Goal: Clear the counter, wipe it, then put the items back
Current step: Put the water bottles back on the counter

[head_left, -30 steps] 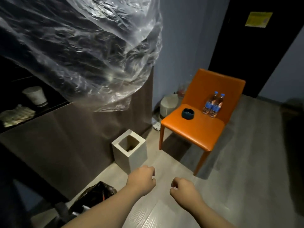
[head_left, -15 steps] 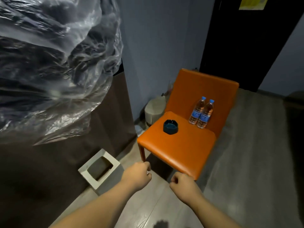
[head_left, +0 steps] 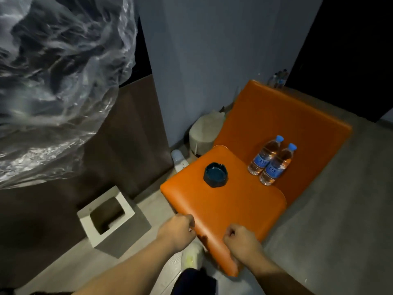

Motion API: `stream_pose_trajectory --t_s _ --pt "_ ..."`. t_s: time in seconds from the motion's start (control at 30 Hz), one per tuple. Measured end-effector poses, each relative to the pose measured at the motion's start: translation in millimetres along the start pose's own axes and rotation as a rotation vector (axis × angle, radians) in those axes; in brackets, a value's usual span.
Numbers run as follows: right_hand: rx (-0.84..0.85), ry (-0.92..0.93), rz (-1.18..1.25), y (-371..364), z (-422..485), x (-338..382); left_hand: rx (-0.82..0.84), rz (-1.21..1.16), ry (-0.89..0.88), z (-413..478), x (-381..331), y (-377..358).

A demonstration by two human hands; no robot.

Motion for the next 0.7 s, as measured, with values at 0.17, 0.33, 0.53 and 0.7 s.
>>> stream_pose_trajectory --t_s 0.17,0.33,0.53,0.7 --pt "-0.006 -0.051 0.035 22.6 82.9 14.4 0.055 -0.109 0.062 88.4 2.1 3.7" --pt "0.006 -0.157 0.154 29.5 160.0 30.2 0.103 -0.150 0.052 180.5 2.1 17.2" --pt "0.004 -0.301 0.247 22.2 245.4 29.9 0.169 -0.242 0.136 262.6 11.0 3.3" --pt "0.002 -0.452 0.316 -1.1 299.4 15.5 0.205 -0.406 0.321 312.4 18.8 -36.6"
Point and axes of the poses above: each hand's wrist, its own z-axis towards the middle knuckle, its own y-axis out of the back of the hand, x = y × z, the point moved 4 cm from there along z, towards the middle knuckle, and after that the axes turned 13 degrees about -x, right-handed, at the moved point
